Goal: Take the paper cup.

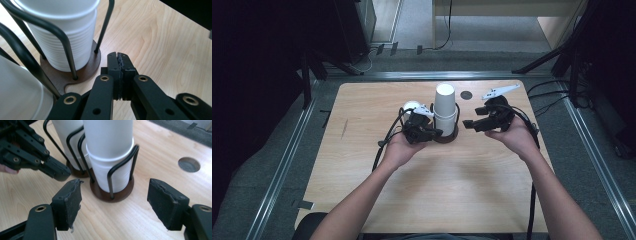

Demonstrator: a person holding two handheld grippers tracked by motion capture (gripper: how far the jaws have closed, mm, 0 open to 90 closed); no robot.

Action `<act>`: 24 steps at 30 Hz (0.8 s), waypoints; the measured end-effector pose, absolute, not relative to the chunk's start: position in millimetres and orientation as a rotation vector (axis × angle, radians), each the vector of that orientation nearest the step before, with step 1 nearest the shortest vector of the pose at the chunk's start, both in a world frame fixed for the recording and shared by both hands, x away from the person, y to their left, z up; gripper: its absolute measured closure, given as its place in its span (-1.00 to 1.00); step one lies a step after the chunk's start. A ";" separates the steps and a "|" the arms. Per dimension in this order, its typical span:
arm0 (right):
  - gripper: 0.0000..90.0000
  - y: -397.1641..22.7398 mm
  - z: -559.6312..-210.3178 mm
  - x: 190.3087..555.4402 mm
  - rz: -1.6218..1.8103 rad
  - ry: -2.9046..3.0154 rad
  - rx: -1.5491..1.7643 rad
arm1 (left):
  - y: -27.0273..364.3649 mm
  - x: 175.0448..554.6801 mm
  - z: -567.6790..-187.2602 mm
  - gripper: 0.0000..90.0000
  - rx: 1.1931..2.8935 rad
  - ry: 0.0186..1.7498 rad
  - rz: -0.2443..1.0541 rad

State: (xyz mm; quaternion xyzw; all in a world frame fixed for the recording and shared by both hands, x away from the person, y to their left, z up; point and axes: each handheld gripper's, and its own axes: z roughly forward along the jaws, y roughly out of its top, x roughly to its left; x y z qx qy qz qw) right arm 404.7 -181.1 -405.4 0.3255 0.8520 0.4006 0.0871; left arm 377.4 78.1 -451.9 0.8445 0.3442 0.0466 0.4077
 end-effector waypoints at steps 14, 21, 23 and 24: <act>-0.54 -153.9 -377.9 432.9 1.182 2.577 0.887 | 70.5 394.2 -443.4 0.98 2.108 0.908 0.167; -0.61 -138.1 -372.5 443.7 1.161 2.582 0.877 | 70.1 399.8 -445.5 0.98 2.107 0.926 0.158; -0.63 -133.2 -371.6 447.1 1.154 2.584 0.865 | 69.5 401.3 -447.3 0.98 2.101 0.936 0.156; -0.63 -130.3 -371.3 448.5 1.146 2.588 0.867 | 69.5 401.3 -447.3 0.98 2.101 0.936 0.156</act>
